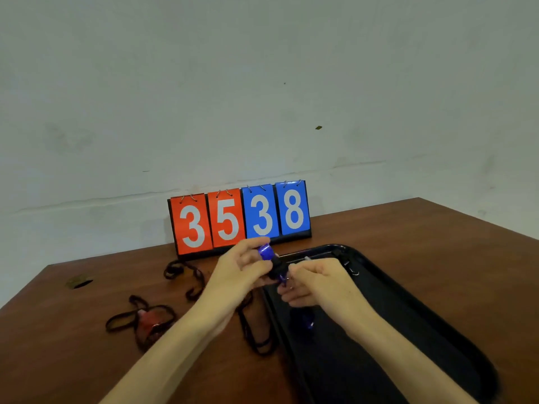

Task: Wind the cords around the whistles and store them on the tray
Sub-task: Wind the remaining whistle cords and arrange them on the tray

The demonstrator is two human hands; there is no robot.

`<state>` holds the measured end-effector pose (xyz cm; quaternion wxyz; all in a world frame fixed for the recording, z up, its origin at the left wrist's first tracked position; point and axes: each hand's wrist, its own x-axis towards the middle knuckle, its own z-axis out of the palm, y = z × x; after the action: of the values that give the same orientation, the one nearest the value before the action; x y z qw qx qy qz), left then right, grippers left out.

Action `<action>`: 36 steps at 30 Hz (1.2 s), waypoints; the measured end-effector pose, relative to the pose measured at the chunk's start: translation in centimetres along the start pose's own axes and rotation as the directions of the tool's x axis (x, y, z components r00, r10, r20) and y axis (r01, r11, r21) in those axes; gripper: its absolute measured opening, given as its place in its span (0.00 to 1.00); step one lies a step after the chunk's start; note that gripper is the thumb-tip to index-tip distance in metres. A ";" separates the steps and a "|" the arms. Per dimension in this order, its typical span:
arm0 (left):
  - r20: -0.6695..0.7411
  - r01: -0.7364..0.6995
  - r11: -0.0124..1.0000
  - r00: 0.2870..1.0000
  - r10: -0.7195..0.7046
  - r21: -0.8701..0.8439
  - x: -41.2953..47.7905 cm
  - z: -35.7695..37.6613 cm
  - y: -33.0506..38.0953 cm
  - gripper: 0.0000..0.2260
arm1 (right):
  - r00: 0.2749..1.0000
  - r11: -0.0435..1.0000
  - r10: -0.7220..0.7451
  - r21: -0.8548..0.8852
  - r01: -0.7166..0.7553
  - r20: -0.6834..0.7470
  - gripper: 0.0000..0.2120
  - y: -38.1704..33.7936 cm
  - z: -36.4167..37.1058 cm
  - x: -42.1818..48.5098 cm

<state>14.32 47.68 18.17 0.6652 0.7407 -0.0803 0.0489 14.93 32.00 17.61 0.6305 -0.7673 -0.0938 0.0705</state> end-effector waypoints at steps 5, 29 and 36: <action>0.038 -0.026 0.994 0.999 0.022 0.109 0.3 3.5 -1.4 0.17 | 0.982 0.904 -0.136 -0.422 0.068 -0.134 0.23 1.8 -2.9 -1.0; 0.369 -0.387 -0.003 0.878 0.305 0.922 3.3 11.0 -8.2 0.17 | 0.944 0.608 -0.016 -0.753 -0.251 -0.328 0.19 8.2 -12.1 1.9; 0.282 -0.325 0.043 0.872 0.400 0.945 2.5 10.2 -7.9 0.24 | 0.947 0.554 -0.023 -0.793 -0.254 -0.320 0.21 7.1 -11.5 0.8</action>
<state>17.84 38.26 9.73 -0.0072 0.9415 -0.1934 0.2759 18.72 19.88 12.94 0.1984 -0.9782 0.0299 -0.0542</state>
